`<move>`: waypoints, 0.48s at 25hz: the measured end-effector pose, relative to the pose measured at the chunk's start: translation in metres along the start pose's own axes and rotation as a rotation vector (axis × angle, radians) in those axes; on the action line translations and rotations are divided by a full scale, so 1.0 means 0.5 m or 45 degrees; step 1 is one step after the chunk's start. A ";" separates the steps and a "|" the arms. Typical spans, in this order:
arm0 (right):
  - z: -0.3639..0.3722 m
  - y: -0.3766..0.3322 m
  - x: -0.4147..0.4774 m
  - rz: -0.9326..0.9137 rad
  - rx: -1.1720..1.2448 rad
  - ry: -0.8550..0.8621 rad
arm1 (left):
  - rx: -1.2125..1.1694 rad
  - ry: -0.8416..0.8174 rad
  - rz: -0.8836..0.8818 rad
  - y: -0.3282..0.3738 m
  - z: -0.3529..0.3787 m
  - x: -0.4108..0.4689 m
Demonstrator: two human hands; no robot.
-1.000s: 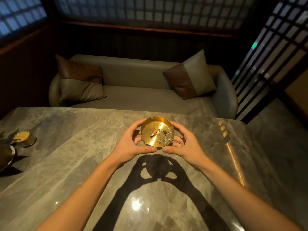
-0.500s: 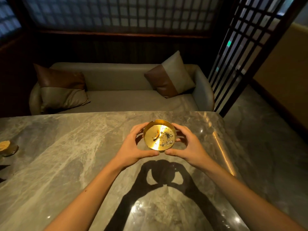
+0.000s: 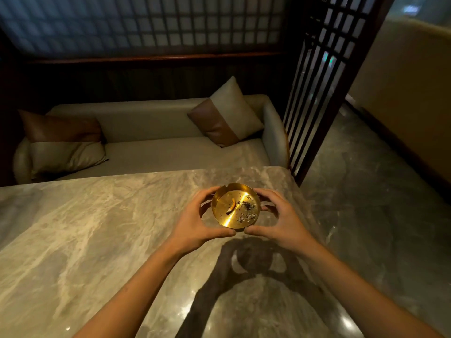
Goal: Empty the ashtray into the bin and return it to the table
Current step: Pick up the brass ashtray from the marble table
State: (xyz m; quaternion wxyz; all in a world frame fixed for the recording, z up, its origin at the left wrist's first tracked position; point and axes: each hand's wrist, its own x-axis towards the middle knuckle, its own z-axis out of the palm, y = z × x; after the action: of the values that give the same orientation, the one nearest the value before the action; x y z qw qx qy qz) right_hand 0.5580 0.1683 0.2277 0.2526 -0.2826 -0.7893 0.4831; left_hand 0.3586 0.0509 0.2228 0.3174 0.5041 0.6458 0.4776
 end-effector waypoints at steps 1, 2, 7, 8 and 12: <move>-0.029 0.018 -0.001 0.003 0.003 -0.003 | -0.006 -0.003 -0.008 0.003 0.030 0.015; -0.053 0.035 -0.001 0.013 0.004 -0.001 | -0.010 -0.008 -0.014 0.006 0.056 0.028; -0.144 0.104 -0.014 0.073 0.014 0.004 | -0.035 -0.037 -0.039 0.014 0.163 0.078; -0.153 0.110 -0.018 0.088 0.005 0.002 | -0.041 -0.046 -0.044 0.015 0.175 0.082; -0.172 0.123 -0.025 0.135 -0.010 0.047 | -0.055 -0.094 -0.028 0.013 0.201 0.107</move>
State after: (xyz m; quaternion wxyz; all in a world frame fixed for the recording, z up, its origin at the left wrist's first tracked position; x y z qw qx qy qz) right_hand 0.6373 0.2359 0.2051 0.2403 -0.3339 -0.7703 0.4872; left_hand 0.4348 0.1320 0.1982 0.3572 0.5072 0.6287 0.4690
